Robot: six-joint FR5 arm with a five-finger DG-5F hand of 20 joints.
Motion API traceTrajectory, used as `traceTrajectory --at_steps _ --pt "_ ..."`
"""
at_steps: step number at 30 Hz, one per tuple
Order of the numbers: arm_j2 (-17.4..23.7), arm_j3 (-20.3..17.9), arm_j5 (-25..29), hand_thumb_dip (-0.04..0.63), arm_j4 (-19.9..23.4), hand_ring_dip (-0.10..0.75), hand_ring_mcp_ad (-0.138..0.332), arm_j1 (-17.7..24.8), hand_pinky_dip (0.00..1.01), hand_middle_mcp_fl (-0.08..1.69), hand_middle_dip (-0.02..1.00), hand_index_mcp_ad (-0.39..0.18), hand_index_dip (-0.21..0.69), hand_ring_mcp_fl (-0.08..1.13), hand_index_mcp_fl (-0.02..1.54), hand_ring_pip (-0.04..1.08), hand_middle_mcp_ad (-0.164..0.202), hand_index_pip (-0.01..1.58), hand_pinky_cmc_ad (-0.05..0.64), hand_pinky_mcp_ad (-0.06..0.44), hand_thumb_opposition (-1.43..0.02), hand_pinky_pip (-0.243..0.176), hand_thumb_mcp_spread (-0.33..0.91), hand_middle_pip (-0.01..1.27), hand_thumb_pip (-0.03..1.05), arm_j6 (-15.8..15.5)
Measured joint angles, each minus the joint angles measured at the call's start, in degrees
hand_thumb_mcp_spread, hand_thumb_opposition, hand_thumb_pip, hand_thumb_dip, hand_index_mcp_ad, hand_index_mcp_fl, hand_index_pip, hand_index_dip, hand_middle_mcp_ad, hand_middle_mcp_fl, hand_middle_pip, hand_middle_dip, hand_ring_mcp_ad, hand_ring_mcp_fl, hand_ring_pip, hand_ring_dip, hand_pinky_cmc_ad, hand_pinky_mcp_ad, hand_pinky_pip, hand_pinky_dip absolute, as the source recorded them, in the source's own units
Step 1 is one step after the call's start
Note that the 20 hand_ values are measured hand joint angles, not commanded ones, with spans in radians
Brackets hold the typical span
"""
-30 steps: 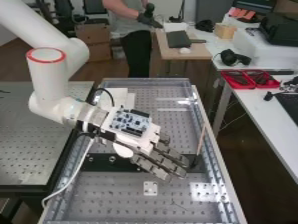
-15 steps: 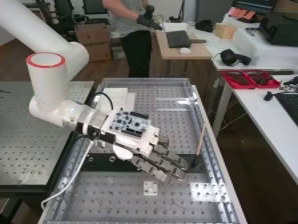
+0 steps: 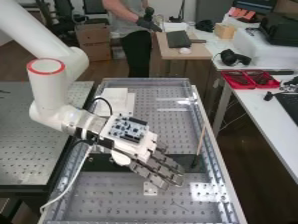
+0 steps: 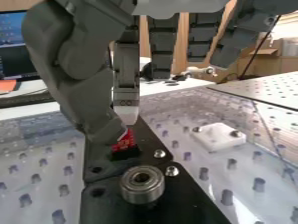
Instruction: Grab the pcb board and place it in the clear container
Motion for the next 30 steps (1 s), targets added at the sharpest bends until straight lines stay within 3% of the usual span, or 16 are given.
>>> traceTrajectory --at_steps 19,30 --pt "-1.01 1.86 -2.59 0.333 -1.34 0.024 0.159 -0.62 0.22 0.21 0.16 -0.087 0.115 0.01 0.2 0.11 0.075 1.54 0.279 0.169 -0.91 -0.024 0.44 0.13 0.69 -1.3" --pt "-1.69 5.39 -6.12 0.333 -7.22 0.024 0.159 -1.48 0.22 0.2 0.17 -0.096 0.115 0.01 0.23 0.11 0.073 1.54 0.279 0.166 -0.91 -0.024 0.44 0.13 0.69 -5.94"
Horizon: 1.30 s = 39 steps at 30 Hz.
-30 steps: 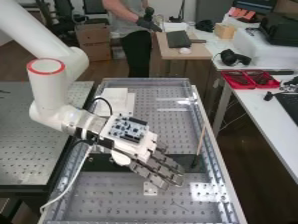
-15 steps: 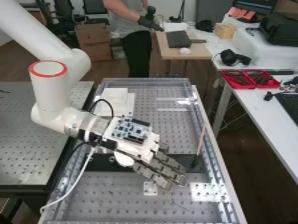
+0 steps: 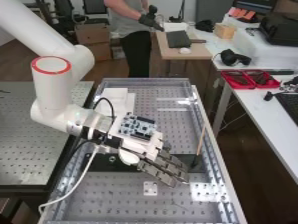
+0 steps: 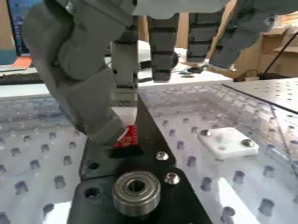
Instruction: Grab the pcb board and place it in the clear container
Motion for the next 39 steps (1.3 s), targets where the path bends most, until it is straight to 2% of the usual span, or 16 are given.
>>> traceTrajectory --at_steps 5,22,24,27,30,31,38,39 --pt "-0.45 1.35 -1.39 0.333 -2.23 0.024 0.155 -0.43 0.22 0.2 0.17 -0.11 0.115 0.01 0.24 0.11 0.073 1.55 0.279 0.166 -0.91 -0.024 0.47 0.13 0.7 -2.0" --pt "-0.87 1.2 -1.93 0.333 -1.39 0.024 0.155 -0.81 0.22 0.2 0.17 -0.112 0.115 0.01 0.26 0.11 0.072 1.55 0.279 0.166 -0.92 -0.024 0.47 0.13 0.7 -1.74" --pt "-0.87 1.13 -1.98 0.33 -0.99 0.024 0.155 -0.84 0.22 0.2 0.17 -0.113 0.108 0.01 0.37 0.11 0.072 1.54 0.279 0.166 -0.93 -0.024 0.47 0.13 0.69 -1.58" --pt "-0.84 0.88 -1.97 0.328 -0.14 0.024 0.155 -0.85 0.22 0.23 0.17 -0.119 0.112 0.02 0.44 0.1 0.072 1.5 0.279 0.166 -0.95 -0.024 0.47 0.13 0.67 -1.4" --pt "-0.76 0.73 -1.86 0.332 0.46 0.024 0.161 -0.84 0.2 0.25 0.17 -0.12 0.112 0.03 0.44 0.11 0.073 1.51 0.279 0.169 -0.95 -0.024 0.48 0.13 0.66 -1.21" --pt "-0.76 0.73 -1.84 0.332 0.46 0.024 0.157 -0.83 0.21 0.25 0.17 -0.12 0.112 0.03 0.45 0.12 0.073 1.51 0.279 0.169 -0.95 -0.01 0.49 0.13 0.66 -1.21" --pt "-0.6 0.87 -1.71 0.328 0.1 0.031 0.159 -0.75 0.19 0.28 0.17 -0.117 0.108 0.05 0.48 0.12 0.073 1.47 0.279 0.166 -0.95 -0.01 0.49 0.13 0.65 -0.71" --pt "-0.44 0.89 -1.7 0.332 0.01 0.031 0.159 -0.74 0.19 0.28 0.17 -0.117 0.108 0.05 0.49 0.12 0.073 1.47 0.278 0.166 -0.95 -0.01 0.53 0.13 0.61 -0.64"
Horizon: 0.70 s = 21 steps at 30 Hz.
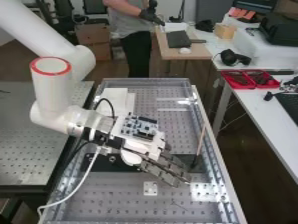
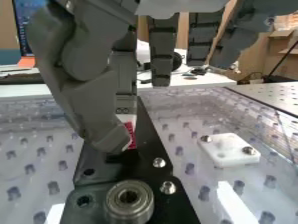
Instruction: Grab the pcb board and place it in the clear container
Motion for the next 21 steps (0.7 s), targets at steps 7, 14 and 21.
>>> traceTrajectory --at_steps 7,14,21 --pt "4.24 0.12 -0.08 0.328 -1.44 0.031 0.161 0.26 0.19 0.28 0.17 -0.117 0.106 0.05 0.49 0.12 0.07 1.47 0.295 0.166 -0.93 -0.01 0.55 0.13 0.58 -0.22" --pt "12.16 -0.07 -0.42 0.328 -5.08 0.033 0.161 1.96 0.19 0.28 0.17 -0.117 0.106 0.05 0.5 0.12 0.07 1.46 0.295 0.169 -0.93 -0.01 0.56 0.13 0.58 -1.95" --pt "19.4 -2.24 -1.93 0.332 -5.32 0.03 0.168 6.8 0.19 0.28 0.17 -0.117 0.106 0.05 0.52 0.12 0.07 1.44 0.295 0.166 -0.93 -0.01 0.56 0.13 0.58 -2.79"
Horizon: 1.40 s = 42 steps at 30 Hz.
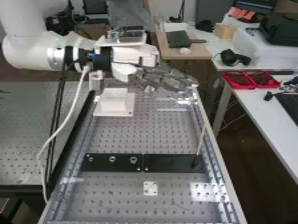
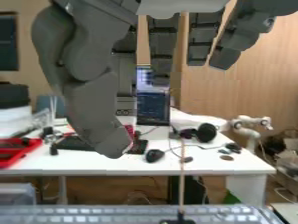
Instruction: Grab the pcb board and place it in the clear container
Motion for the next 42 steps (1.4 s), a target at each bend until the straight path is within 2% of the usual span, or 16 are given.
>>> traceTrajectory --at_steps 6,12,20,27,36,42 --pt "1.68 -1.16 -3.44 0.332 2.75 0.03 0.164 5.57 0.19 0.28 0.17 -0.117 0.113 0.05 0.52 0.12 0.072 1.43 0.295 0.166 -0.93 -0.01 0.56 0.12 0.58 0.54" --pt "0.54 -0.56 -6.71 0.328 4.9 0.03 0.164 9.02 0.19 0.3 0.17 -0.117 0.126 0.05 0.54 0.12 0.063 1.41 0.295 0.166 -0.94 -0.01 0.56 0.13 0.58 2.79" --pt "-5.78 1.95 -9.71 0.328 6.06 0.03 0.168 11.76 0.19 0.3 0.17 -0.117 0.122 0.05 0.54 0.12 0.07 1.39 0.295 0.168 -0.94 -0.01 0.56 0.12 0.58 7.29" --pt "-12.46 4.7 -8.71 0.328 5.17 0.03 0.171 12.64 0.19 0.3 0.17 -0.117 0.122 0.05 0.54 0.12 0.072 1.39 0.295 0.168 -0.94 -0.01 0.56 0.12 0.58 11.36" --pt "-18.91 7.97 -6.19 0.328 0.67 0.035 0.175 12.53 0.19 0.3 0.17 -0.117 0.122 0.05 0.54 0.12 0.072 1.39 0.295 0.169 -0.94 -0.01 0.56 0.13 0.58 13.31" --pt "-19.75 8.55 -5.46 0.328 0.46 0.04 0.176 12.22 0.19 0.3 0.17 -0.117 0.126 0.05 0.55 0.11 0.072 1.39 0.295 0.166 -0.94 -0.01 0.56 0.12 0.58 14.23"
